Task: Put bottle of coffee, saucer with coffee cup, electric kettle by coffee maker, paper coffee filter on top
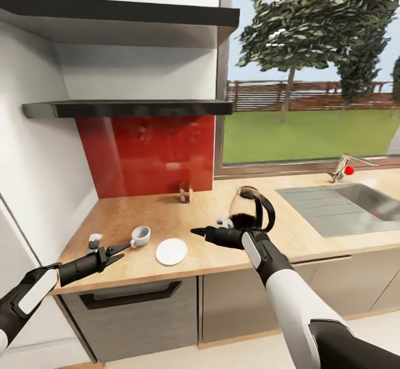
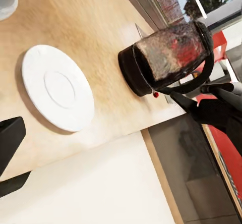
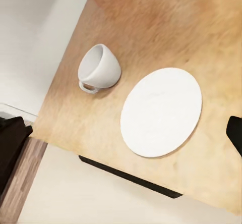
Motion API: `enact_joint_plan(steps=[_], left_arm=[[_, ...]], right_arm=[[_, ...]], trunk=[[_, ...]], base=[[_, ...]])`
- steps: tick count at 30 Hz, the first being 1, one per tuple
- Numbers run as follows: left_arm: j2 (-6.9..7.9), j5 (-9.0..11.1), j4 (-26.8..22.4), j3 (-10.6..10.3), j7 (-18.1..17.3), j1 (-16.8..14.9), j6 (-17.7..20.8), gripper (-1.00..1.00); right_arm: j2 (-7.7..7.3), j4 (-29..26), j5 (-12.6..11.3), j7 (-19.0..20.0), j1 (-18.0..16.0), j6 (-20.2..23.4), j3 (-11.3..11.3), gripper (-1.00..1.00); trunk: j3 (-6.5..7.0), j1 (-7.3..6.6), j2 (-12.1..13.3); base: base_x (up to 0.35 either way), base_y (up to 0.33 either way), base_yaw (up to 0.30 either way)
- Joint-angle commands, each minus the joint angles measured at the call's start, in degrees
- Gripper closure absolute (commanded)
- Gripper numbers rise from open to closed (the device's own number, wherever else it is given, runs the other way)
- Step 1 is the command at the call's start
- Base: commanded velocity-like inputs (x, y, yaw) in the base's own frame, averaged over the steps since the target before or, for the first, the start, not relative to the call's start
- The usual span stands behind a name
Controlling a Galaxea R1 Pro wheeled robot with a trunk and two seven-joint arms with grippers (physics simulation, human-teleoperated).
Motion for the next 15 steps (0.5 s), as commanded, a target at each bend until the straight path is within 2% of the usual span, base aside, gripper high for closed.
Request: enact_joint_plan(steps=[1, 3, 4, 7, 15], left_arm=[[0.05, 0.5, 0.0, -0.2, 0.0, -0.1, 0.4, -1.0], [0.04, 0.5, 0.1, -0.2, 0.0, -0.1, 0.4, -1.0], [-0.02, 0.7, 0.6, -0.2, 0.0, -0.1, 0.4, -1.0], [-0.03, 0.8, 0.8, -0.2, 0.0, -0.1, 0.4, -1.0], [-0.11, 0.8, 0.8, -0.2, 0.0, -0.1, 0.4, -1.0]], right_arm=[[0.05, -0.1, -0.1, 0.2, 0.0, 0.4, -0.4, -1.0], [0.05, -0.1, -0.1, 1.1, 0.0, 0.4, -0.4, -1.0], [0.05, 0.1, -0.1, 3.0, 0.0, 0.4, -0.4, -1.0], [0.05, 0.3, -0.1, 3.4, 0.0, 0.4, -0.3, -1.0], [0.05, 0.3, 0.0, 3.5, 0.0, 0.5, -0.2, -1.0]], trunk=[[-0.18, 0.06, -0.1], [-0.23, 0.06, -0.1], [-0.23, 0.06, -0.1], [-0.23, 0.06, -0.1], [-0.24, 0.06, -0.1]], base=[[0.19, -0.205, 0.235], [0.19, -0.205, 0.147], [0.178, -0.205, 0.019], [0.129, -0.179, 0.008], [0.019, -0.032, 0.001]])
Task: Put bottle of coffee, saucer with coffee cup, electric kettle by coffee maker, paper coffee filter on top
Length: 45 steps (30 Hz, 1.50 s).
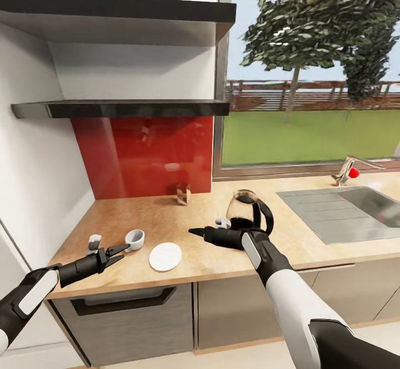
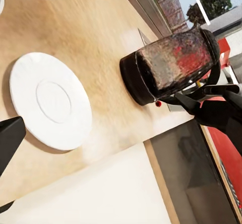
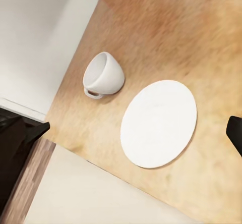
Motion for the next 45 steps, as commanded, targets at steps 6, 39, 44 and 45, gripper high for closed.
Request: enact_joint_plan(steps=[6, 39, 44, 45], left_arm=[[0.06, 0.7, 1.3, -0.2, 0.0, -0.1, 0.4, -1.0], [-2.11, 0.4, 2.0, -0.1, 2.6, 0.6, 0.2, -1.0], [-5.48, 0.2, 2.0, -0.1, 10.1, 0.5, 0.1, -1.0], [-5.81, 0.2, 2.0, -0.2, 11.0, 0.5, 0.1, -1.0]], right_arm=[[0.07, 0.0, -0.1, 0.1, -0.1, 0.4, -0.3, -1.0], [0.07, 6.0, 0.0, 0.1, -0.1, 0.4, -0.7, -1.0], [0.07, 9.0, -0.1, 0.2, -0.1, 0.3, -2.9, -1.0], [-0.69, 9.1, -0.1, 0.3, -0.1, 0.3, -3.7, -1.0]], trunk=[[-0.14, 0.04, -0.1], [-0.14, 0.04, -0.1], [-0.14, 0.04, -0.1], [-0.14, 0.04, -0.1]], base=[[0.001, -0.001, 0.0], [0.108, 0.0, 0.159], [0.122, 0.0, 0.004], [0.017, 0.0, 0.0]])
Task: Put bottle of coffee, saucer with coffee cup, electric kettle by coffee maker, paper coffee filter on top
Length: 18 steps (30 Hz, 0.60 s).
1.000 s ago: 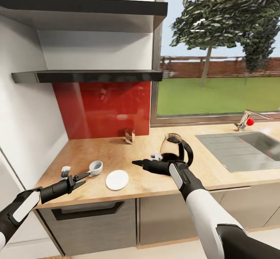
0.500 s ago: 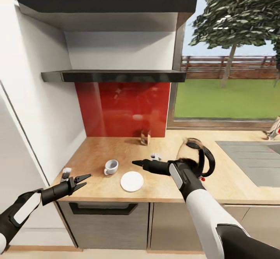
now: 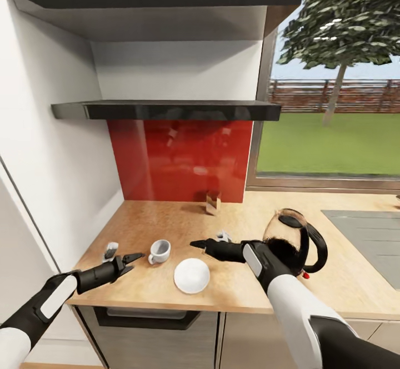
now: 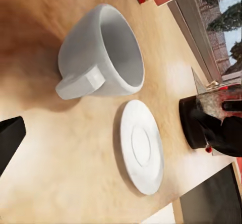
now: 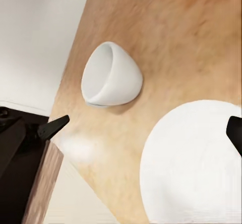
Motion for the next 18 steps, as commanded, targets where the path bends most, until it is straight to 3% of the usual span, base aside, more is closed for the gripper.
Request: enact_joint_plan(steps=[1, 7, 18], left_arm=[[-0.51, 0.5, 0.0, -0.2, 1.1, -0.1, 0.4, -1.0], [-2.29, 0.5, 0.0, -0.4, 2.1, 0.0, 0.5, -1.0], [-1.22, 0.8, -0.1, 0.2, 2.2, -0.5, 1.2, -1.0]], right_arm=[[-0.9, 0.1, -0.1, 0.1, -0.1, 0.4, -1.2, -1.0], [-1.88, 1.3, 0.0, 1.0, -0.1, 0.4, -2.0, -1.0], [-2.0, 2.9, 0.1, 3.3, -0.1, 0.4, -2.0, -1.0]], trunk=[[-0.14, 0.04, -0.1], [-0.14, 0.04, -0.1], [-0.14, 0.04, -0.1]], base=[[0.009, 0.0, 0.0], [0.003, 0.0, 0.0], [0.0, 0.0, 0.0]])
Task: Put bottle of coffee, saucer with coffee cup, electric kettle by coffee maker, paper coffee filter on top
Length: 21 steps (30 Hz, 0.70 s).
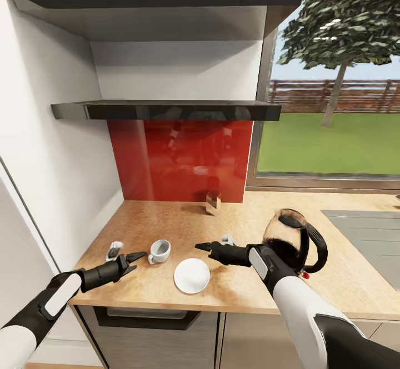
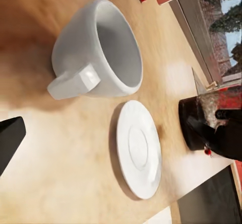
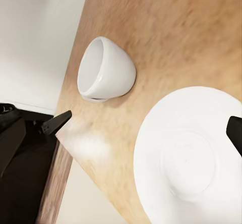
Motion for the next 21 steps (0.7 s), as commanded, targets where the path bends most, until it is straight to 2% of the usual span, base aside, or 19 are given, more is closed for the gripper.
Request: enact_joint_plan(steps=[1, 5, 10, 11, 12, 16, 21], left_arm=[[0.41, 0.5, 0.0, 0.3, 0.1, -0.2, 0.1, -1.0], [0.99, 0.1, 0.0, 3.8, 0.3, 0.0, 0.2, -1.0], [0.72, -0.3, 0.7, 3.9, 0.3, 0.9, 0.4, -1.0], [0.56, -0.5, 1.1, 3.6, 0.3, 1.4, 0.4, -1.0], [-0.43, -1.2, 1.8, 1.7, 0.4, 2.4, 0.4, -1.0], [-2.33, -1.7, 2.1, -1.1, 0.4, 2.8, 0.4, -1.0], [-3.39, -1.8, 2.1, -2.3, 0.4, 4.4, 0.3, -1.0]], right_arm=[[0.04, 0.0, 0.0, 0.0, -0.1, 0.4, -0.3, -1.0], [0.03, 0.1, 0.0, 0.1, -0.1, 0.4, -0.3, -1.0], [-0.18, 0.1, 0.1, 0.1, -0.1, 0.4, -0.3, -1.0], [-0.47, 0.1, 0.1, 0.1, -0.1, 0.4, -0.3, -1.0], [-1.29, 0.1, 0.2, 0.1, -0.1, 0.4, -0.3, -1.0], [-1.59, 0.0, 0.1, 0.1, -0.1, 0.4, -0.2, -1.0], [-1.47, -0.1, 0.1, 0.2, -0.1, 0.5, -0.1, -1.0]], trunk=[[-0.14, 0.04, -0.1], [-0.14, 0.04, -0.1], [-0.14, 0.04, -0.1], [-0.14, 0.04, -0.1], [-0.14, 0.04, -0.1], [-0.14, 0.04, -0.1], [-0.14, 0.04, -0.1]], base=[[0.0, 0.0, 0.0], [0.0, 0.0, 0.0], [0.0, 0.0, 0.0], [0.0, 0.0, 0.0], [0.0, 0.0, 0.0], [0.0, 0.0, 0.0], [0.0, -0.101, 0.0]])
